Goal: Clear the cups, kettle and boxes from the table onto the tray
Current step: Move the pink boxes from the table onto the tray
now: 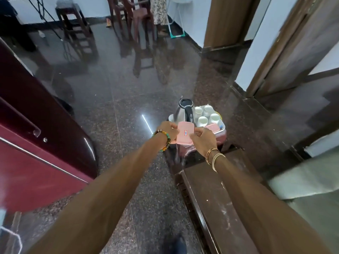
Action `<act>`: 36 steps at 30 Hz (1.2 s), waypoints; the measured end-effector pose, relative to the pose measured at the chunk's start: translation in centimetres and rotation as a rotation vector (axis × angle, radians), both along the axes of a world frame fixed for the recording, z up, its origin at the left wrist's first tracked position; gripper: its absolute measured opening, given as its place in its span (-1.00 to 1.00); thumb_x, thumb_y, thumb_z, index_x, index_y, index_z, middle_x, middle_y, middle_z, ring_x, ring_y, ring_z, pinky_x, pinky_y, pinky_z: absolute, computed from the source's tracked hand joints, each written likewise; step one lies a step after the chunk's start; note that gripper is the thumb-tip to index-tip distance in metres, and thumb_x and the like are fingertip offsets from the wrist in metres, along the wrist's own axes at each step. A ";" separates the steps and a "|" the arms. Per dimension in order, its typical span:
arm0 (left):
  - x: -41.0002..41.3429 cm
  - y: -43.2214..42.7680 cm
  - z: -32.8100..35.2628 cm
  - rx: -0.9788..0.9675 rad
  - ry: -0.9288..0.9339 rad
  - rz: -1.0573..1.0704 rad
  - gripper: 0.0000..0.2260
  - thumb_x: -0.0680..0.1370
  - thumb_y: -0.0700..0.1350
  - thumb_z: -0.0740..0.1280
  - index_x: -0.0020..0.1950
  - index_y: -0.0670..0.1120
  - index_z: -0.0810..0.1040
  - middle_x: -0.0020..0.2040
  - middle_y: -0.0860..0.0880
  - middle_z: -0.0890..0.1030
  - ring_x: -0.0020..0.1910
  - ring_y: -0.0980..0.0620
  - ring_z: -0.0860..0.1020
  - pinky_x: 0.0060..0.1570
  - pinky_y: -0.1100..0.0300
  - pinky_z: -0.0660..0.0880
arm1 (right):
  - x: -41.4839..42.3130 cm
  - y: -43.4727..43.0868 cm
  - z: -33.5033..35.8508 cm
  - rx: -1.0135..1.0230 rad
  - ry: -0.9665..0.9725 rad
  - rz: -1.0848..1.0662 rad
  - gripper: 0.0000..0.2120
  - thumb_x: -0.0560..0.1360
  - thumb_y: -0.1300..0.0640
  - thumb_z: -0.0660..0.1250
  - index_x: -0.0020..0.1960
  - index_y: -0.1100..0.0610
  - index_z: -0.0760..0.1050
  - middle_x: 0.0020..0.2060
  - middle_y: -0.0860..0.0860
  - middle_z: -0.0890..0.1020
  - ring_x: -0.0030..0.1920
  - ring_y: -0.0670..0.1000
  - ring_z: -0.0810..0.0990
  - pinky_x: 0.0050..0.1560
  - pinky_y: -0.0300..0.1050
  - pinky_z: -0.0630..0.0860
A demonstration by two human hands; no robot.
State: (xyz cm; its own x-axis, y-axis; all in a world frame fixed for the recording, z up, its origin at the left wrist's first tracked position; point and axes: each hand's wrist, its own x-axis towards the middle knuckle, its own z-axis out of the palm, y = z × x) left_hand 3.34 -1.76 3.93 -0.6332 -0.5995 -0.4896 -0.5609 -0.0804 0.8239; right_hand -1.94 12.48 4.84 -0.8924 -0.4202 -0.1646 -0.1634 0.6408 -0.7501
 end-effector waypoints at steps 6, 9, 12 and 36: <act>-3.0 -4.9 -0.3 0.009 -0.009 0.050 -0.79 0.49 -0.32 0.32 -0.21 -0.01 0.53 0.09 -0.19 0.65 0.03 -0.19 0.65 -0.07 -0.14 0.63 | -3.7 -5.0 0.0 0.016 -0.031 0.022 -0.66 0.45 0.11 0.33 0.21 0.08 0.61 0.03 0.03 0.70 0.03 0.05 0.64 0.11 -0.06 0.57; -4.3 -7.2 -1.0 0.039 -0.026 0.072 -0.77 0.49 -0.35 0.32 -0.21 -0.01 0.53 0.08 -0.20 0.64 0.02 -0.21 0.65 -0.11 -0.15 0.64 | -4.8 -7.3 -0.6 0.045 -0.027 0.023 -0.66 0.43 0.08 0.33 0.20 0.04 0.61 -0.02 0.00 0.70 -0.01 0.04 0.64 0.07 -0.01 0.58; -6.4 -9.5 -1.8 0.042 -0.052 0.030 -0.77 0.50 -0.35 0.30 -0.21 -0.02 0.52 0.09 -0.20 0.65 0.02 -0.21 0.65 -0.10 -0.16 0.63 | -6.1 -9.4 -1.0 0.070 -0.029 0.000 -0.67 0.44 0.07 0.33 0.20 0.04 0.60 -0.01 0.00 0.70 -0.02 0.03 0.64 0.04 -0.05 0.59; -27.8 -11.8 -2.4 0.072 -0.069 -0.482 -0.72 0.49 -0.38 0.29 0.16 -0.18 0.56 0.20 -0.23 0.58 0.15 -0.24 0.58 0.07 -0.16 0.58 | -22.0 -11.1 -2.8 0.036 -0.116 -0.459 -0.66 0.41 0.18 0.34 0.16 0.03 0.64 -0.21 -0.04 0.63 -0.13 0.02 0.58 -0.21 -0.40 0.37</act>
